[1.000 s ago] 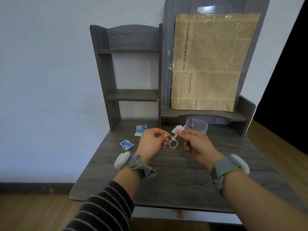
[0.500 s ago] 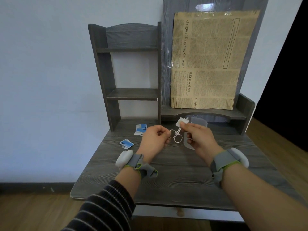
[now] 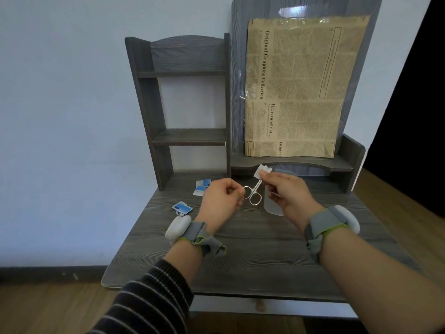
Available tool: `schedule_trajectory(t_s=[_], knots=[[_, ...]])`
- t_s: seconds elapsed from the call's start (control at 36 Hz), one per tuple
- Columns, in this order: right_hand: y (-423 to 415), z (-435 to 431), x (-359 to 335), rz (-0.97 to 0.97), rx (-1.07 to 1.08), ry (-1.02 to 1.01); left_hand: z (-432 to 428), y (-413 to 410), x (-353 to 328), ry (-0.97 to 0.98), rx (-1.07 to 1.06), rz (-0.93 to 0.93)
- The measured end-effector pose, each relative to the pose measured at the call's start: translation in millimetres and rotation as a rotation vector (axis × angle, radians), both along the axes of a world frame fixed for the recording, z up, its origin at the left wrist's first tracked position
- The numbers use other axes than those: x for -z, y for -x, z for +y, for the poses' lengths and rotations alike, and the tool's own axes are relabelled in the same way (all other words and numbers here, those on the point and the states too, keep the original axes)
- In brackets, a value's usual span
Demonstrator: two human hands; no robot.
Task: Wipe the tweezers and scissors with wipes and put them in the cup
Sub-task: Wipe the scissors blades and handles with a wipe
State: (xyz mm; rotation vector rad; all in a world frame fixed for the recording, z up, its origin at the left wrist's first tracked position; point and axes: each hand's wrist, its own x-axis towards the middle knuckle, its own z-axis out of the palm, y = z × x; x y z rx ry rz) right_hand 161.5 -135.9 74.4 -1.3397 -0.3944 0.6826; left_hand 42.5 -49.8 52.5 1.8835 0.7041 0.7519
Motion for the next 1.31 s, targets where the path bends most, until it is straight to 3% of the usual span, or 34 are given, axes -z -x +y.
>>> schedule_trajectory(t_s=[0.22,0.42,0.61,0.92,1.31], knots=[[12.2,3.4,13.3,-0.088,-0.102,0.061,-3.5,-2.3,-1.8,0.034,-0.085,-0.071],[10.8,-0.9,16.9,-0.091,-0.124,0.092,-1.4,-1.5,-0.6,-0.077,-0.084,0.049],[-0.2,-3.8,1.7,0.031,-0.014,0.003,0.4,2.4,-1.6,-0.164,-0.089,0.123],[-10.0,-9.6,6.2,0.048,-0.017,-0.016,7.1,3.9,11.9,0.046,-0.125,-0.031],[-8.9,-13.1,9.5,0.02,-0.198,-0.019,4.9,3.5,9.7,0.009,-0.137,-0.04]])
